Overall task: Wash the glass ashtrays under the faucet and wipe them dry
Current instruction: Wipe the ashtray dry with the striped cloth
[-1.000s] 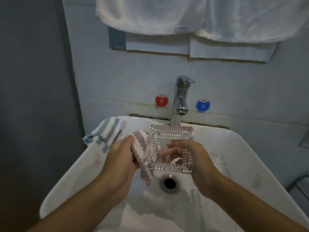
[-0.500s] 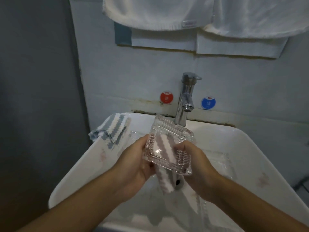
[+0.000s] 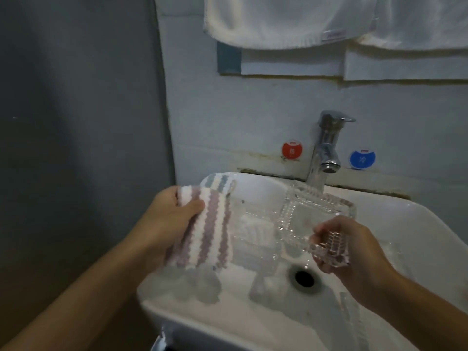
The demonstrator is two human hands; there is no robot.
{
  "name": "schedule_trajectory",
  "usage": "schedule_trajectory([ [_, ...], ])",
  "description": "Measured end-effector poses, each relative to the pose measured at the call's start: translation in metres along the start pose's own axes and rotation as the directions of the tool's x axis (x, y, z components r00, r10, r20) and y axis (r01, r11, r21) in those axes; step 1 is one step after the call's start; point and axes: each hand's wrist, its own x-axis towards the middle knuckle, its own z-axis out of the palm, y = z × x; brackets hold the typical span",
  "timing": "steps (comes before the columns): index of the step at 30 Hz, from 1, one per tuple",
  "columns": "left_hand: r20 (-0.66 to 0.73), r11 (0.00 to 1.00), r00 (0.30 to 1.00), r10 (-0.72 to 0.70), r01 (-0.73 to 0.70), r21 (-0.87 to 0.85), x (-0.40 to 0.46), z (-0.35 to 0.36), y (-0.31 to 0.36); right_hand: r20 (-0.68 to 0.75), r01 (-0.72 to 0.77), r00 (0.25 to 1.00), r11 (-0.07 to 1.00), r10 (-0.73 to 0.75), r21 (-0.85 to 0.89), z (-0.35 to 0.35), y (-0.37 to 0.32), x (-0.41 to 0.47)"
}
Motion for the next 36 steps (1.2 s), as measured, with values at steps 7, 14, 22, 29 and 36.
schedule_trajectory([
  [7,0.015,0.901,1.0,-0.019,0.01,0.433,0.038,-0.043,-0.018,0.07,0.004,0.998,0.999,-0.001,-0.049,0.009,0.003,-0.005],
  [14,0.12,0.887,0.984,-0.132,0.064,0.457,0.044,-0.04,-0.034,0.1,-0.02,0.995,0.999,0.025,-0.047,0.016,0.002,-0.01],
  [22,0.054,0.889,0.994,-0.098,0.063,0.453,0.046,-0.04,-0.043,0.103,-0.054,0.993,0.993,0.065,-0.103,0.016,0.002,-0.01],
  [29,-0.149,0.782,0.804,0.576,-0.489,0.387,-0.01,-0.01,-0.024,0.103,-0.06,0.992,0.991,0.073,-0.116,0.021,0.0,-0.013],
  [36,0.364,0.993,0.929,0.072,-0.101,0.062,-0.063,0.085,-0.003,0.204,0.068,0.979,0.973,-0.023,-0.219,0.013,-0.016,-0.027],
])
